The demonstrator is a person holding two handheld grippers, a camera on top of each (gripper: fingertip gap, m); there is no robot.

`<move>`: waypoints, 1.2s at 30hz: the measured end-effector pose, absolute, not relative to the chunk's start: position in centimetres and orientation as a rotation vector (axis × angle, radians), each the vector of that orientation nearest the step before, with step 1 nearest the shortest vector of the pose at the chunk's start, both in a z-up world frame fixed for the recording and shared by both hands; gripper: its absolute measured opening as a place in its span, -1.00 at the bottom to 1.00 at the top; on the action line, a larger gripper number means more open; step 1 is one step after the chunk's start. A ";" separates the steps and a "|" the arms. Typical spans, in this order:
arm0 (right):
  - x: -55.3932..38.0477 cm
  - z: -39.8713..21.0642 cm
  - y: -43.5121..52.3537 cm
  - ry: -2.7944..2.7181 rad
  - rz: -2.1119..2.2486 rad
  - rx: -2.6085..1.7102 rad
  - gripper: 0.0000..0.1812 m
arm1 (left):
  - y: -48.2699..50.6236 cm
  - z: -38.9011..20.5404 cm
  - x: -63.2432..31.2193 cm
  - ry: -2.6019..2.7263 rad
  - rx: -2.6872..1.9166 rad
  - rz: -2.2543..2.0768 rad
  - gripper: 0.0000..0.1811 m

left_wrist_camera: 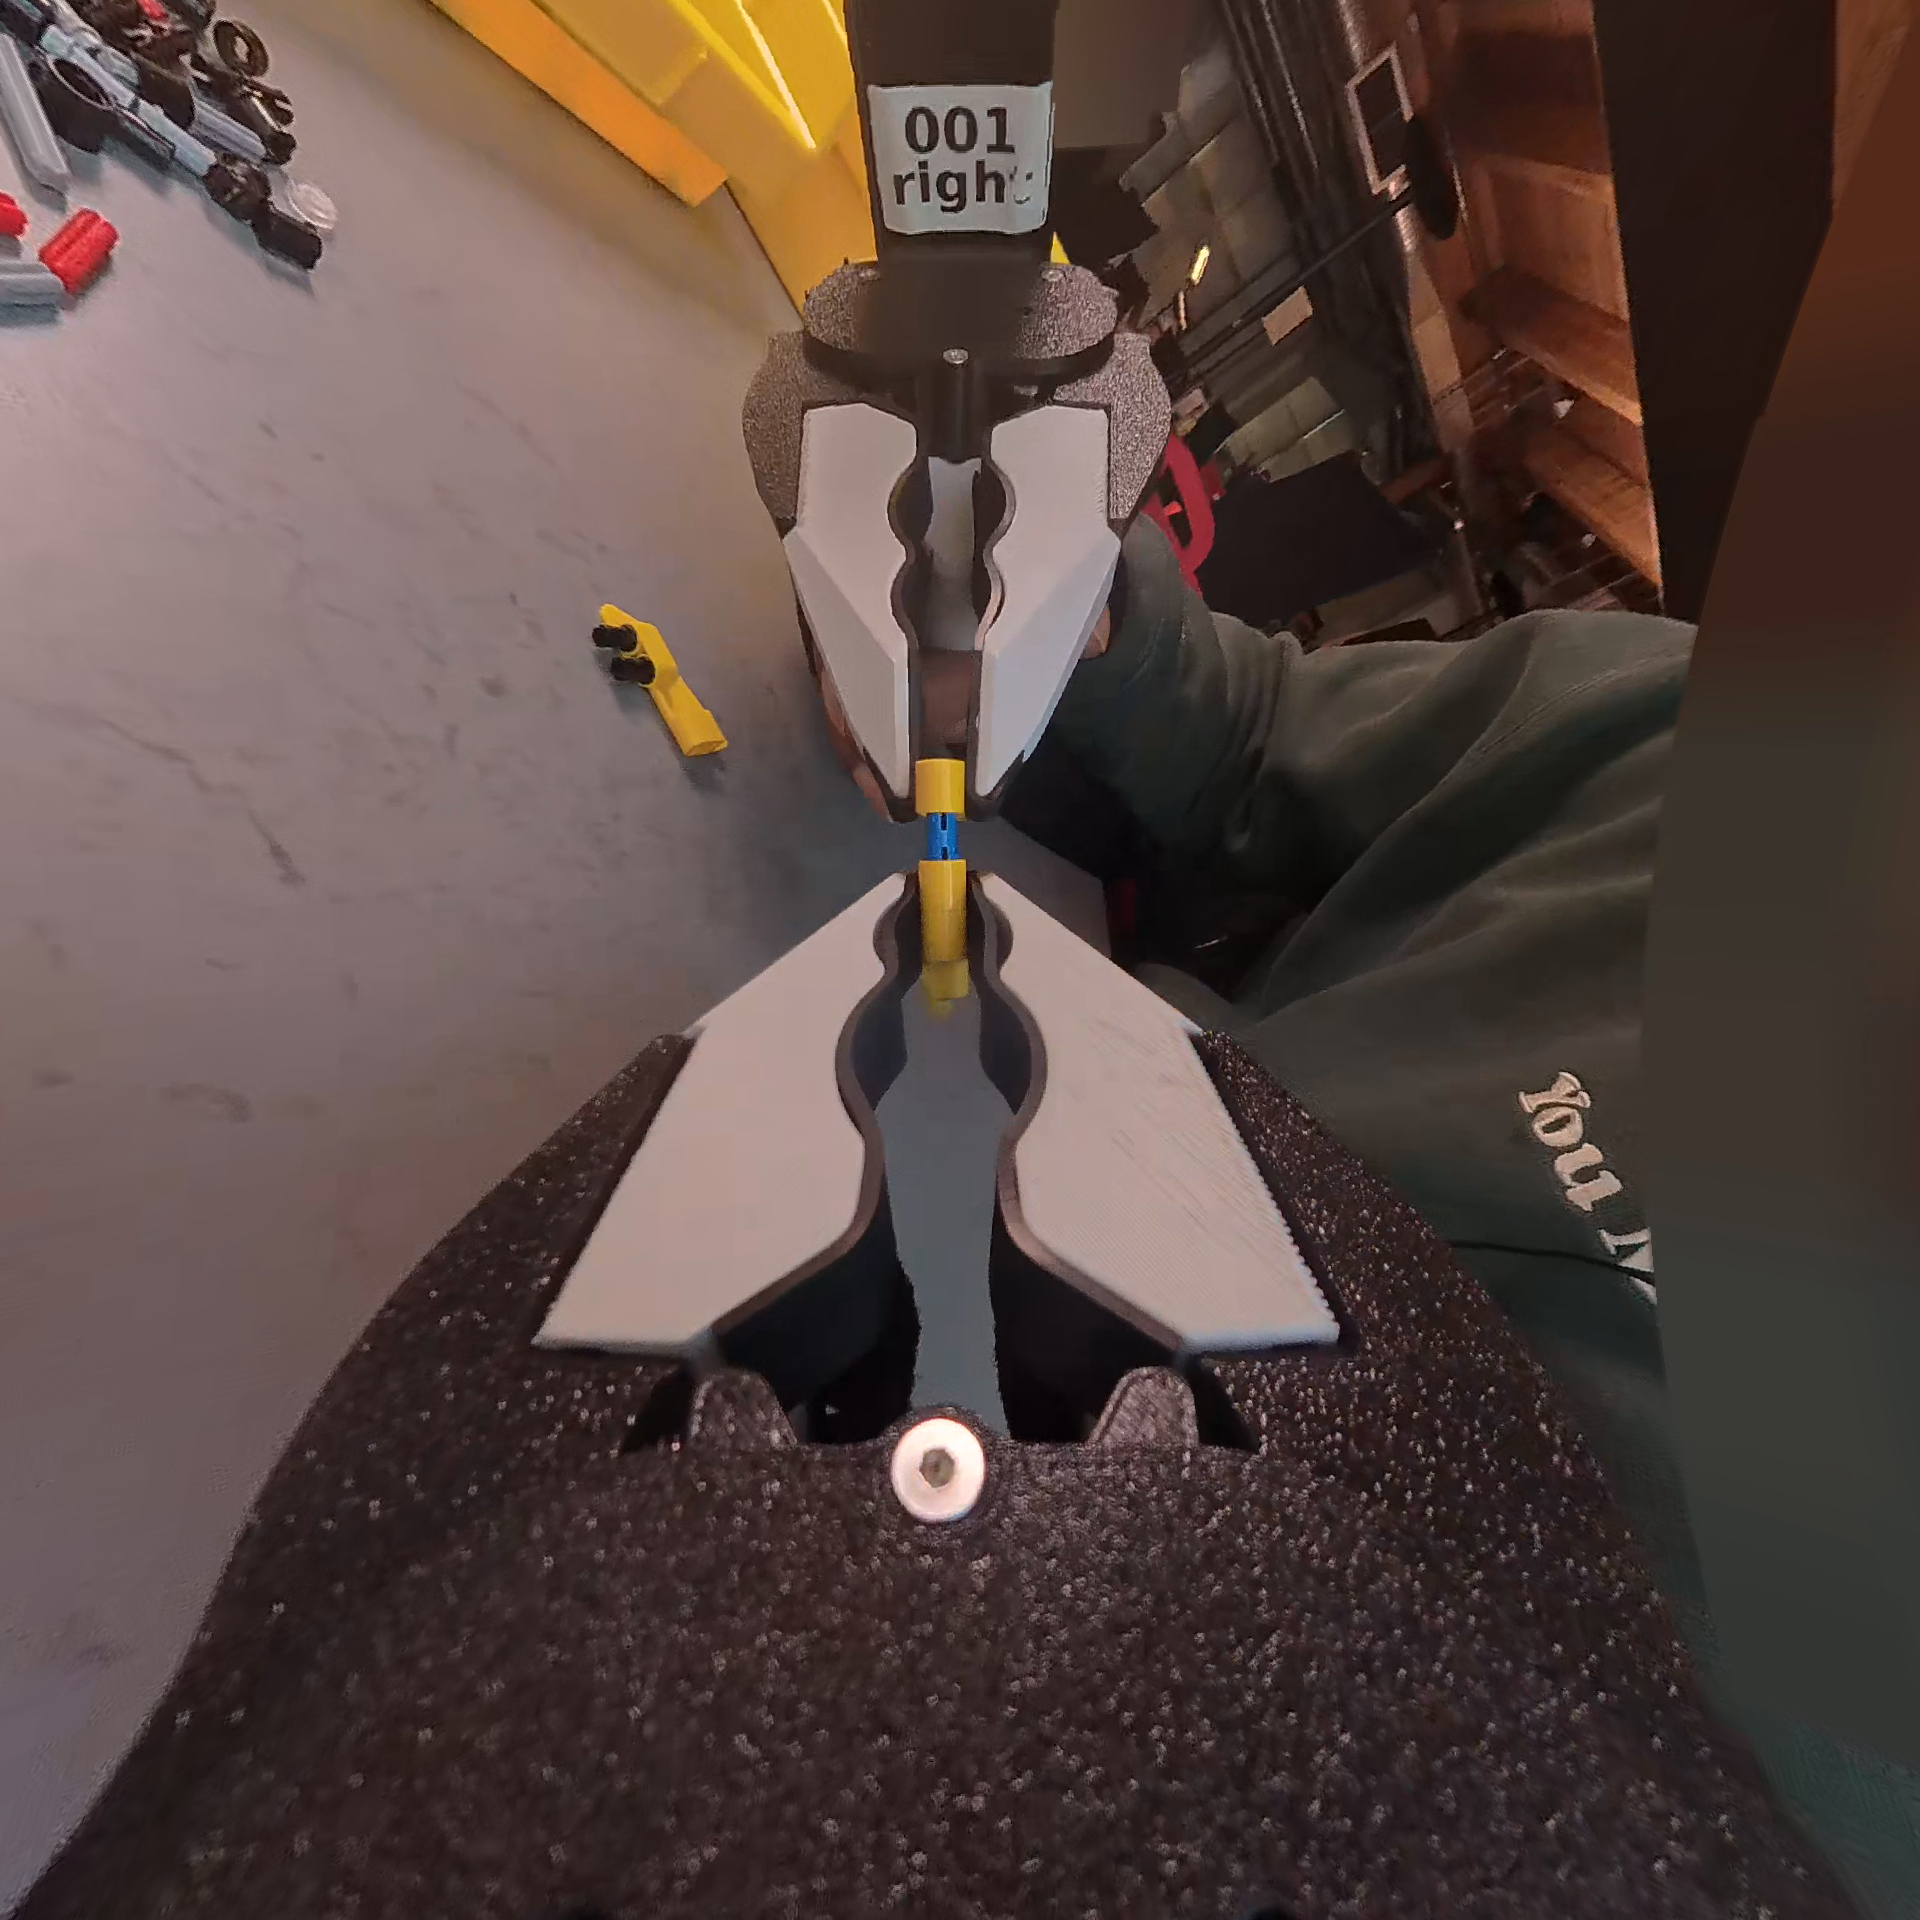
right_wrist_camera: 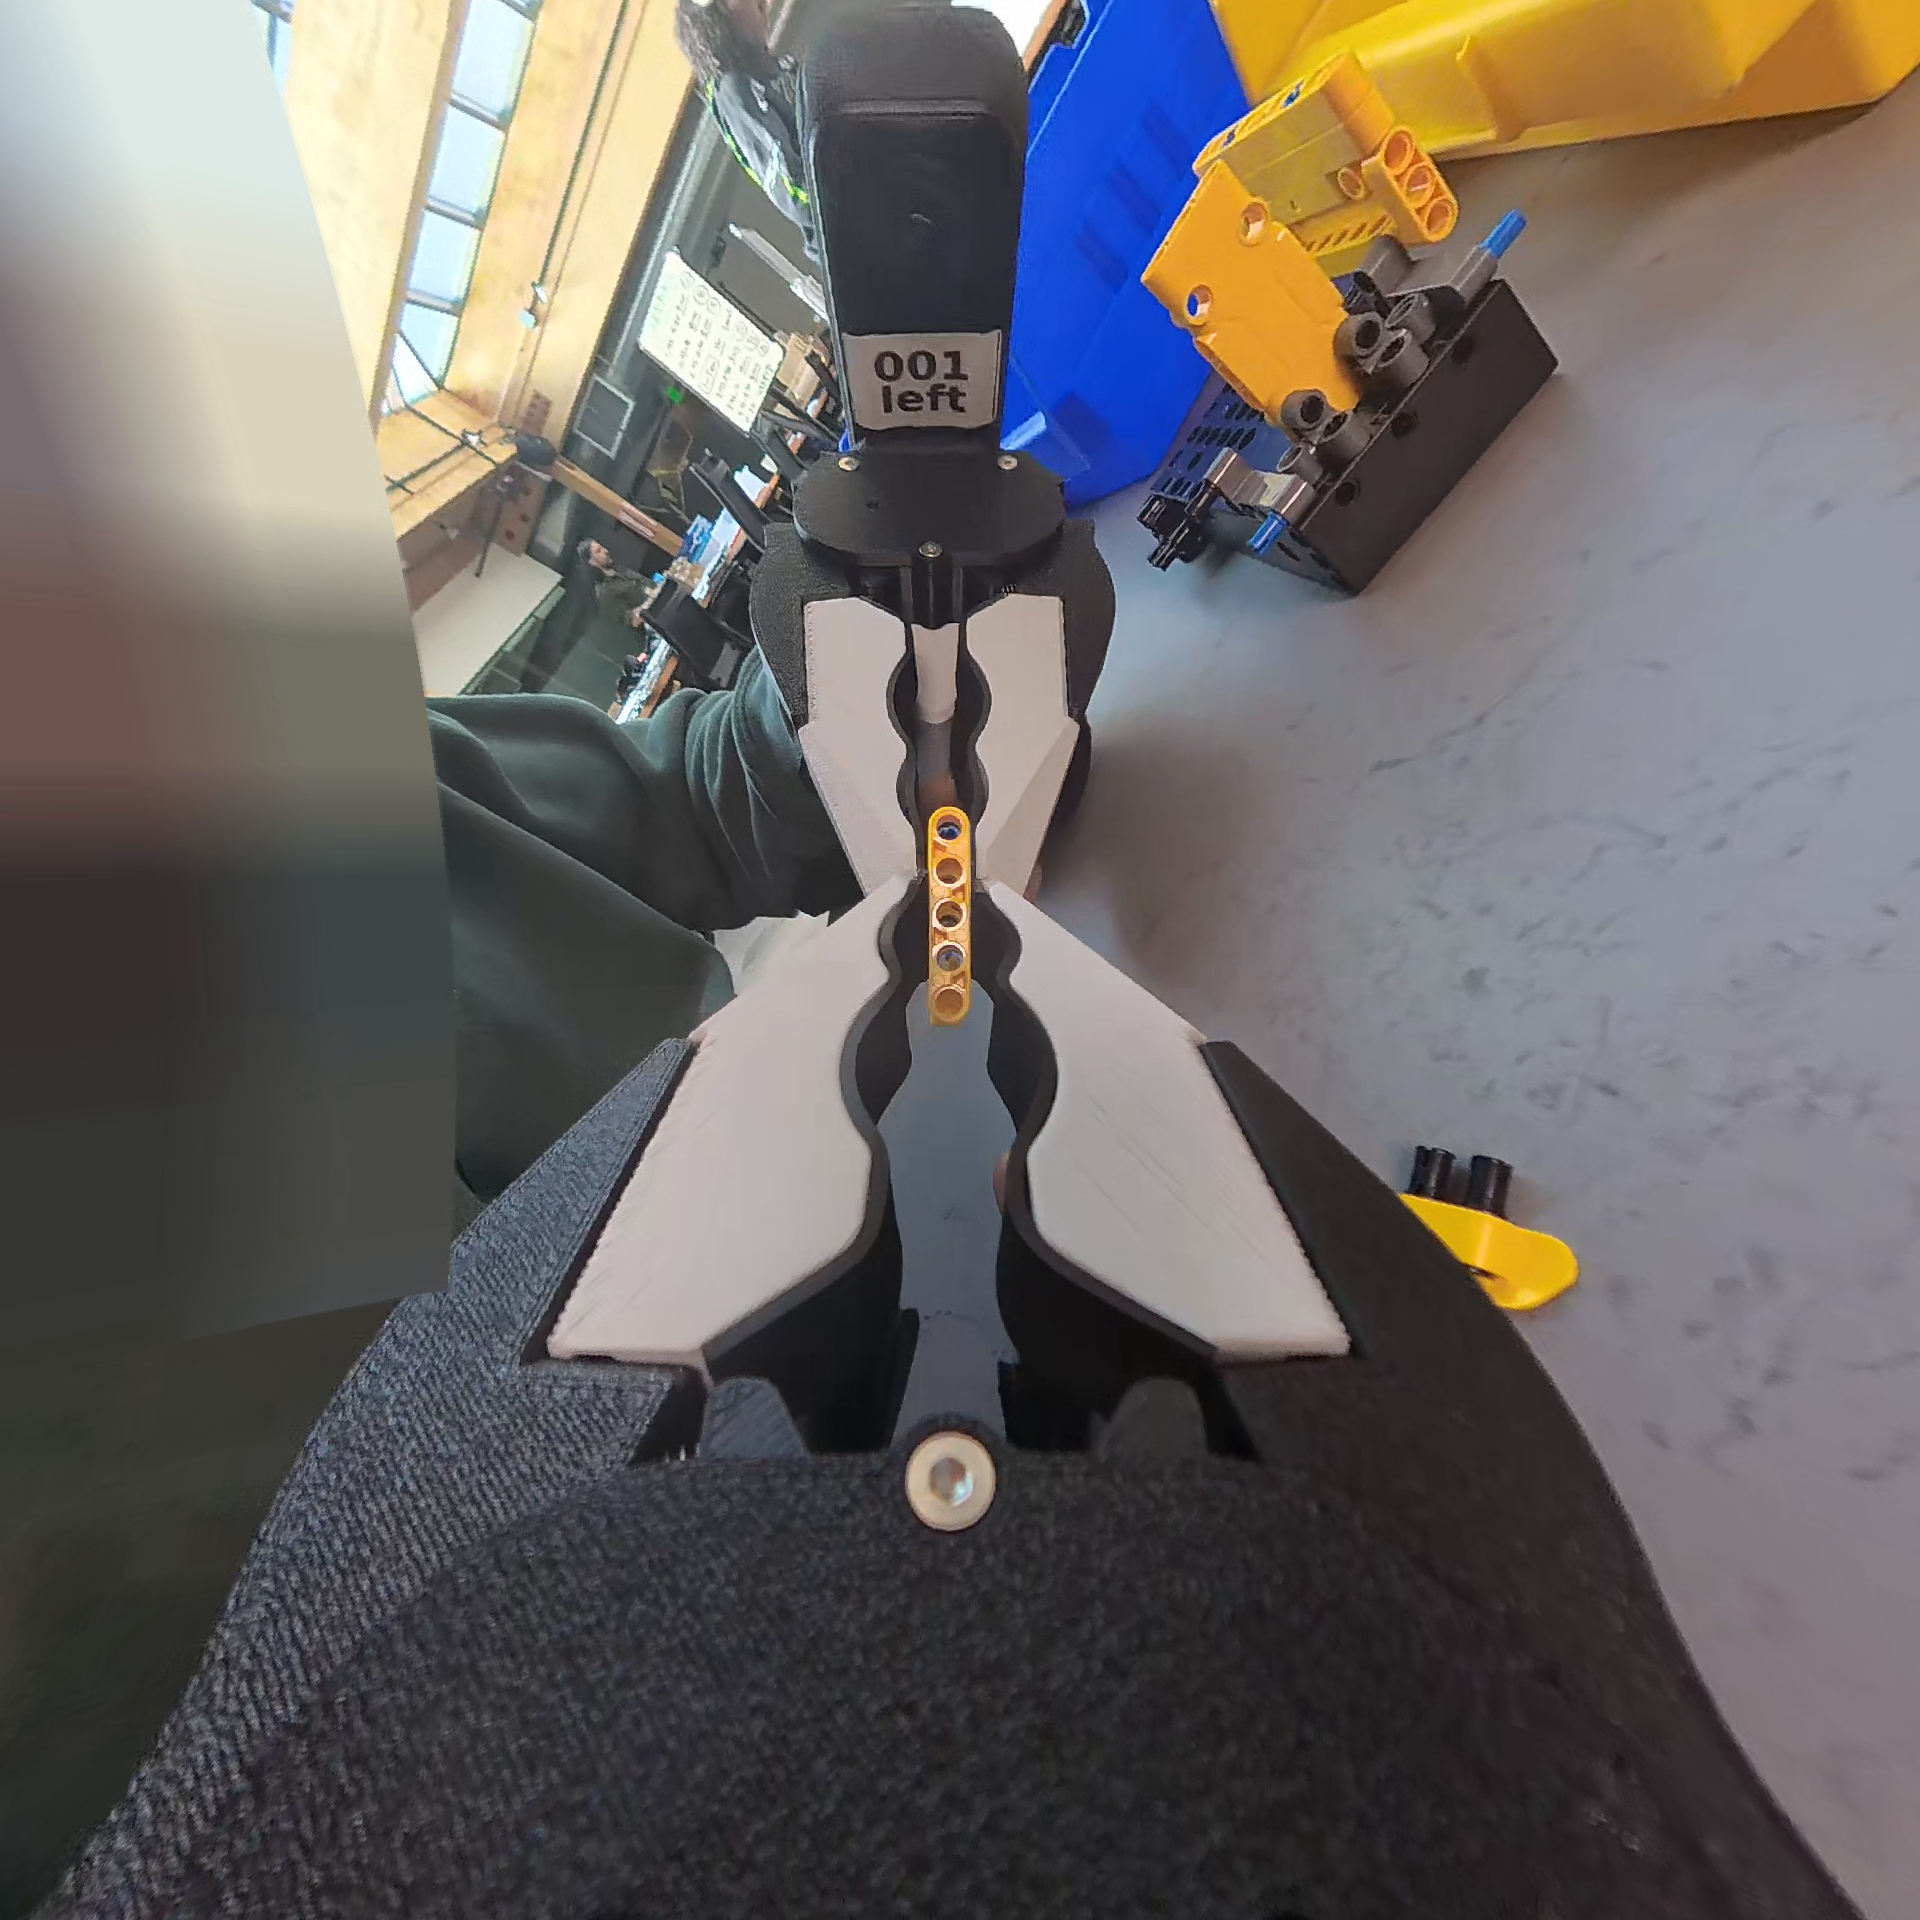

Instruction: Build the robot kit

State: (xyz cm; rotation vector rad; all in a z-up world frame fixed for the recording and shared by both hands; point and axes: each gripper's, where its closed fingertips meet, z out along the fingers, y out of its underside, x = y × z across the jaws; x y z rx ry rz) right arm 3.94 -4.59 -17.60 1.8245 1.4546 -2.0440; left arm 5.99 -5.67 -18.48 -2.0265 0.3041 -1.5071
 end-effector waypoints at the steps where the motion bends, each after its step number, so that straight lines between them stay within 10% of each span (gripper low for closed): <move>1: 3.9 -17.5 -4.6 1.460 -2.054 1.817 -0.93 | -5.7 -18.4 6.0 0.318 -2.028 -1.503 -0.94; 36: 4.6 -18.5 -5.4 1.868 -1.941 1.802 -0.93 | -6.3 -19.7 6.6 0.555 -2.101 -1.343 -0.95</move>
